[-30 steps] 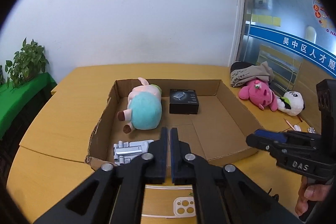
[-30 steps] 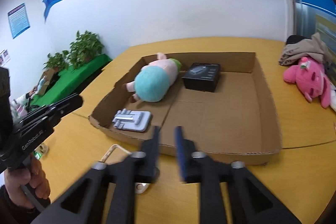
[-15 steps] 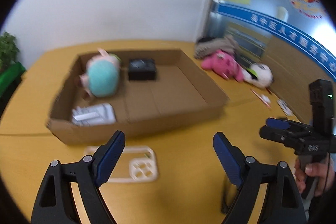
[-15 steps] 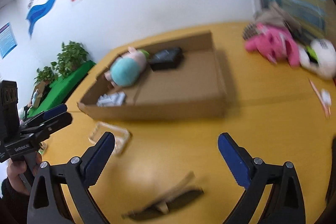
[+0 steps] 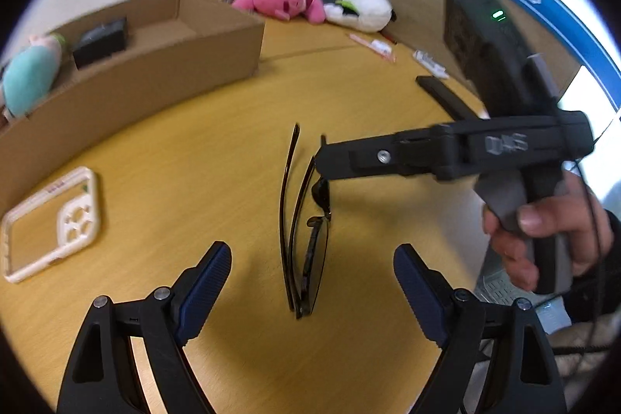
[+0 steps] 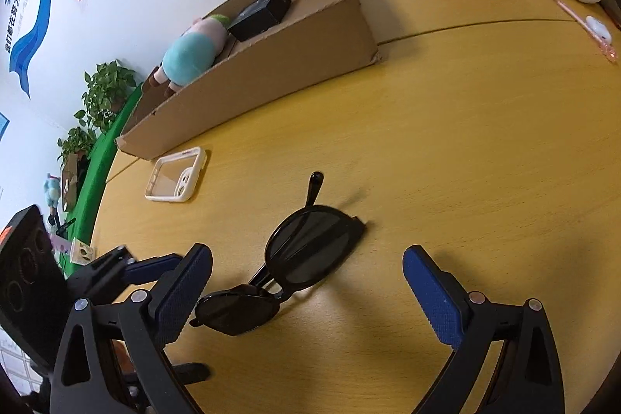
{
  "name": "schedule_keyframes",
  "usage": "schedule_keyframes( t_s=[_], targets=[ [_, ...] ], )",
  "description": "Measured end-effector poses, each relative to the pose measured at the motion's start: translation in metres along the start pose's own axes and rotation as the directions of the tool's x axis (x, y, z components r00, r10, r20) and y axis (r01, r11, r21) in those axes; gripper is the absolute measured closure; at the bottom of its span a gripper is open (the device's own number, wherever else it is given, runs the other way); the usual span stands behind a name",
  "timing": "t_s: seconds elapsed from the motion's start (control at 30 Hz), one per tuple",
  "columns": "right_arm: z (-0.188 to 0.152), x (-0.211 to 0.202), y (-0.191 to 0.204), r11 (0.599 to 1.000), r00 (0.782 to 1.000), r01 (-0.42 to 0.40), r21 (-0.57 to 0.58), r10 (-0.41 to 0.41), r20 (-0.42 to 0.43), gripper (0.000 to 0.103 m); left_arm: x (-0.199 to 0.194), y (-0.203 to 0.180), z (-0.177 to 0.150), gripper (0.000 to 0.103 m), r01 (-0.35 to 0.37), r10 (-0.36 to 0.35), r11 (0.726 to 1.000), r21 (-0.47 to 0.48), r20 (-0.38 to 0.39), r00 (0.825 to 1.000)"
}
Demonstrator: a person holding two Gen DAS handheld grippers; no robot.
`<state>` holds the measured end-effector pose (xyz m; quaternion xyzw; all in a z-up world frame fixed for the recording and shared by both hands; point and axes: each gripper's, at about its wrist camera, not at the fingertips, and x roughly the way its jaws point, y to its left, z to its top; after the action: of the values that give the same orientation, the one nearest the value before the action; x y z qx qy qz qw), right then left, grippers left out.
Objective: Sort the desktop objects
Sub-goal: 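Move both tools back to the black sunglasses on the table, then close both tools on the frame of the black sunglasses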
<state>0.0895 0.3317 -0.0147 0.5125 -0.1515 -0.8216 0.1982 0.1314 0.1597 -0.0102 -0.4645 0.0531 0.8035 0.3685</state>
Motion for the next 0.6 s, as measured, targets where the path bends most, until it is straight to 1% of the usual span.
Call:
schedule_keyframes(
  t_s=[0.03,0.07,0.1,0.13,0.17,0.23,0.3,0.4,0.47,0.5,0.53,0.57,0.6],
  targets=[
    [-0.002,0.004,0.000,1.000,1.000,-0.004,0.002,0.004,-0.015,0.002,0.009,0.002,0.000,0.025,0.005,-0.006,1.000,-0.015,-0.024,1.000],
    [-0.003,0.007,0.000,1.000,1.000,-0.008,0.004,0.008,-0.026,0.002,0.018,0.004,-0.001,0.037,0.008,-0.010,0.999,-0.032,-0.049,0.999],
    [-0.003,0.012,0.001,1.000,0.999,-0.009,0.005,0.010,-0.037,0.002,0.024,0.006,-0.002,0.061,0.010,-0.013,0.999,-0.047,-0.071,0.997],
    [-0.004,0.015,0.003,1.000,0.999,-0.008,0.001,0.008,-0.046,0.002,0.026,0.008,-0.003,0.067,0.000,-0.004,0.999,-0.050,-0.067,0.998],
    [-0.005,0.018,0.004,1.000,0.998,-0.006,-0.002,0.005,-0.055,0.002,0.025,0.008,-0.003,0.077,-0.011,0.008,0.999,-0.049,-0.056,0.998],
    [-0.007,0.026,0.004,1.000,0.997,-0.005,-0.001,0.005,-0.074,0.001,0.025,0.010,-0.004,0.078,0.002,-0.006,0.998,-0.065,-0.056,0.998],
    [-0.005,0.030,0.010,1.000,0.998,0.006,-0.015,-0.007,-0.062,0.001,0.024,0.013,-0.007,0.078,0.002,-0.006,0.997,-0.076,-0.045,0.999],
    [0.001,0.042,0.022,0.999,0.998,0.020,-0.048,-0.023,-0.064,0.002,0.025,0.005,-0.009,0.078,-0.040,0.038,0.998,-0.046,-0.034,0.999],
    [0.004,0.051,0.035,0.994,0.997,0.042,-0.097,-0.048,-0.064,0.004,0.025,0.000,-0.009,0.078,-0.061,0.060,0.997,-0.042,-0.024,0.998],
    [0.005,0.055,0.041,0.992,0.997,0.050,-0.120,-0.058,-0.059,0.011,0.025,-0.002,-0.008,0.078,-0.080,0.079,0.996,-0.039,-0.017,0.997],
    [0.006,0.058,0.047,0.988,0.996,0.063,-0.144,-0.071,-0.050,0.020,0.025,-0.004,-0.008,0.078,-0.114,0.114,0.993,-0.031,-0.009,0.993],
    [0.006,0.059,0.049,0.985,0.996,0.075,-0.155,-0.083,-0.041,0.025,0.024,-0.005,-0.008,0.078,-0.150,0.150,0.988,-0.026,0.000,0.989],
    [0.008,0.061,0.049,0.983,0.995,0.084,-0.163,-0.090,-0.032,0.035,0.024,-0.004,-0.008,0.078,-0.175,0.175,0.984,-0.029,0.005,0.985]
  ],
)
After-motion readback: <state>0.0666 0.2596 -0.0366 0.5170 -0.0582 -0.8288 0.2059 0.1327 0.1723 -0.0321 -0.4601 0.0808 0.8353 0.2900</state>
